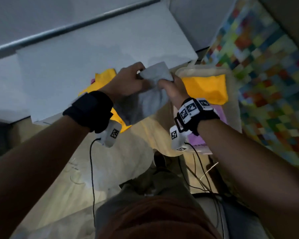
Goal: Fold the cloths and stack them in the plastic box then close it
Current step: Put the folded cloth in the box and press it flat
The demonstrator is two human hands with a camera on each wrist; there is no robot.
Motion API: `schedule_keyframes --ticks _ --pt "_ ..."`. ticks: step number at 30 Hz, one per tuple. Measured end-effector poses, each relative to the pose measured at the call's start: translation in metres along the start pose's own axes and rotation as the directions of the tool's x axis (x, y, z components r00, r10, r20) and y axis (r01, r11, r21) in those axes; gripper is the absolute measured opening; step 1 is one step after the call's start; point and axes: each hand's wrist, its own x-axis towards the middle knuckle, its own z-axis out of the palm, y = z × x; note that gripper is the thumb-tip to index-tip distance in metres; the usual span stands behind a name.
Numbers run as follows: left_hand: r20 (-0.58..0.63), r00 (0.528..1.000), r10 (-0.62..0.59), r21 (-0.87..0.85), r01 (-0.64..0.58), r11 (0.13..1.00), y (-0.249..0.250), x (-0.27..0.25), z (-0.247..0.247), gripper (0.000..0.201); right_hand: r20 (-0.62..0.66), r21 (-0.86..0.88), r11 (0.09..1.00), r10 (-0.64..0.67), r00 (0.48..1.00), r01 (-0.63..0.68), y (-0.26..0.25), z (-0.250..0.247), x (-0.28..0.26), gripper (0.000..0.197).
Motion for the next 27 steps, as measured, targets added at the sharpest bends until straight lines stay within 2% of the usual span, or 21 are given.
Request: schedule_keyframes --ticks 2,3,5,7,10,12,14,15,17,18,20,21,22,24,26,27 --pt "0.158 0.987 -0.023 -0.024 0.027 0.999 0.026 0.008 -0.01 0.055 -0.113 0.096 0.995 -0.009 0.994 0.02 -0.011 -0.023 0.002 0.041" --pt "0.257 0.966 -0.031 -0.069 0.05 0.996 0.036 0.011 -0.013 0.053 -0.162 0.125 0.992 -0.006 0.987 0.027 -0.014 -0.036 0.003 0.041" --pt "0.363 0.931 -0.048 -0.154 0.11 0.982 0.048 0.019 -0.015 0.043 -0.248 0.18 0.983 0.013 0.969 0.032 -0.021 -0.065 0.004 0.037" --pt "0.338 0.937 -0.082 -0.281 0.184 0.942 0.054 0.031 -0.009 0.041 -0.332 0.19 0.982 0.049 0.942 0.016 -0.018 -0.091 0.009 0.049" --pt "0.252 0.96 -0.125 -0.52 0.243 0.819 0.066 0.052 0.018 0.027 -0.448 0.127 0.991 0.085 0.89 -0.031 -0.005 -0.123 0.02 0.069" --pt "0.178 0.966 -0.188 -0.601 0.258 0.756 0.073 0.067 0.044 0.032 -0.504 0.074 0.996 0.081 0.86 -0.051 0.0 -0.137 0.017 0.059" --pt "0.081 0.972 -0.219 -0.603 0.222 0.766 0.073 0.083 0.072 0.039 -0.526 0.018 0.996 0.08 0.847 -0.083 0.01 -0.149 0.018 0.044" --pt "0.018 0.979 -0.204 -0.565 0.179 0.806 0.07 0.09 0.086 0.041 -0.516 -0.012 0.995 0.079 0.853 -0.099 0.018 -0.157 0.02 0.042" --pt "-0.098 0.988 -0.119 -0.375 0.074 0.924 0.064 0.102 0.112 0.038 -0.482 -0.146 0.975 0.077 0.873 -0.167 0.034 -0.17 0.026 0.045" --pt "-0.133 0.989 -0.06 -0.257 0.024 0.966 0.063 0.106 0.123 0.032 -0.461 -0.254 0.946 0.063 0.885 -0.2 0.042 -0.175 0.03 0.047" --pt "-0.175 0.983 0.053 -0.068 -0.065 0.996 0.061 0.111 0.141 0.014 -0.396 -0.483 0.844 0.027 0.918 -0.233 0.052 -0.181 0.037 0.051" --pt "-0.183 0.979 0.09 -0.008 -0.093 0.996 0.062 0.112 0.147 0.006 -0.351 -0.583 0.776 0.023 0.936 -0.238 0.055 -0.18 0.038 0.055" --pt "-0.187 0.975 0.117 0.056 -0.109 0.993 0.063 0.111 0.152 0.006 -0.314 -0.685 0.689 0.014 0.949 -0.237 0.058 -0.177 0.04 0.059" --pt "-0.219 0.952 0.214 0.223 -0.165 0.961 0.065 0.108 0.162 0.015 -0.309 -0.808 0.545 -0.065 0.949 -0.225 0.061 -0.17 0.038 0.061" --pt "-0.257 0.886 0.386 0.427 -0.254 0.868 0.077 0.102 0.164 0.024 -0.29 -0.866 0.472 -0.207 0.934 -0.164 0.06 -0.167 0.037 0.058" --pt "-0.231 0.848 0.478 0.514 -0.311 0.8 0.082 0.101 0.164 0.023 -0.24 -0.891 0.444 -0.276 0.931 -0.098 0.061 -0.167 0.038 0.057"
